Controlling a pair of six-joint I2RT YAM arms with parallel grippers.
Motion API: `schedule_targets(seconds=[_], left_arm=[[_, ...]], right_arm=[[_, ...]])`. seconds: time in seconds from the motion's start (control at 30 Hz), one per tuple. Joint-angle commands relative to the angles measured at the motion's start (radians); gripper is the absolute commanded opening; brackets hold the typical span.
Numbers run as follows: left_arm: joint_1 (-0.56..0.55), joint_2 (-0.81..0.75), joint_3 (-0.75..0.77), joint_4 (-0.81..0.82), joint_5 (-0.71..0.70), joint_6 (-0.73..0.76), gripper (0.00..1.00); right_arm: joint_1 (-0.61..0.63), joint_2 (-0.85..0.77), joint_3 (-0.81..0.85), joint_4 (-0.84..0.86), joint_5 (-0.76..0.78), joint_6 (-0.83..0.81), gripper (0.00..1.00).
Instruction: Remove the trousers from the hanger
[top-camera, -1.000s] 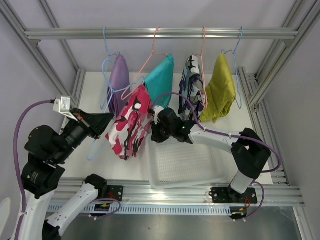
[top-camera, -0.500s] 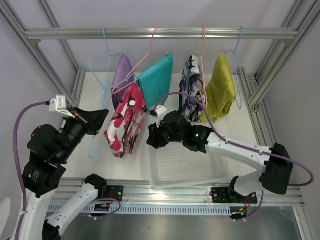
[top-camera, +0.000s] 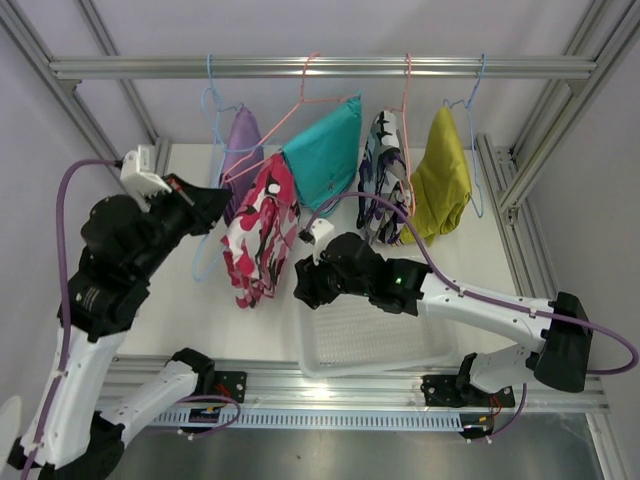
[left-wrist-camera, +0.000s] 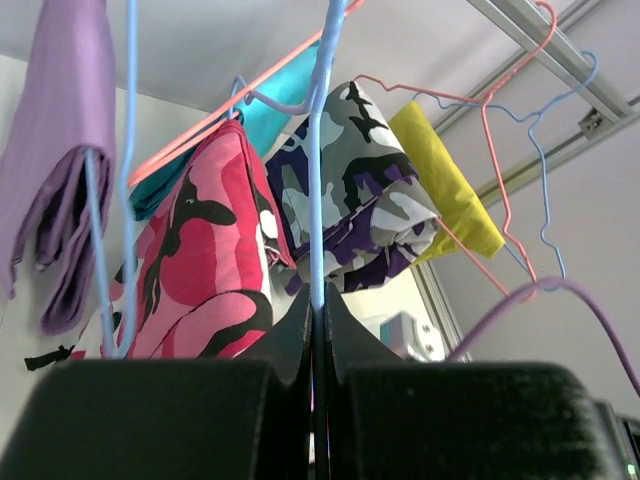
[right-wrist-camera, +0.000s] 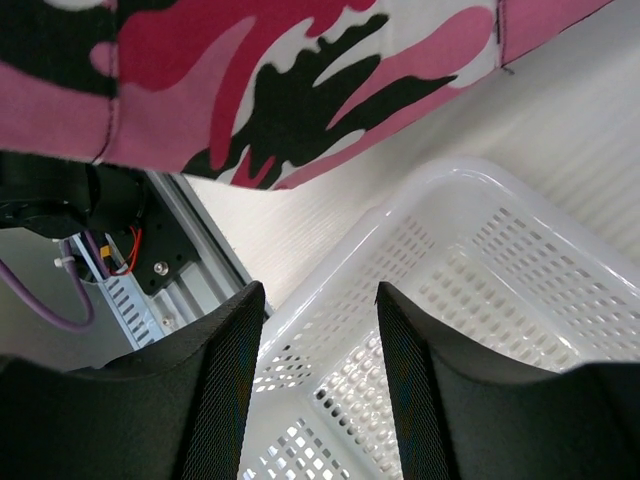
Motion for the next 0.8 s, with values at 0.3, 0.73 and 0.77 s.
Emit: schedule_targets(seconds=[0.3,0.73,0.77], left_arm=[[-0.123,0.216,0.295,0.046,-0.333,-0.033,0.0],[-0.423,0.275,0.293,0.072,-0.818,-0.053,0.0],[-0.437,0.282,0.293,0.078,-0.876,-0.054,0.0]], right_arm=[[0.049,-0.11,0.099,-0.006,0.167,-0.014,0.64],[0.138,-0.029,0.245,0.088,0.503,-0.04,0.69],[0.144,-0.018,0.256,0.088,0.511,-0.048,0.7]])
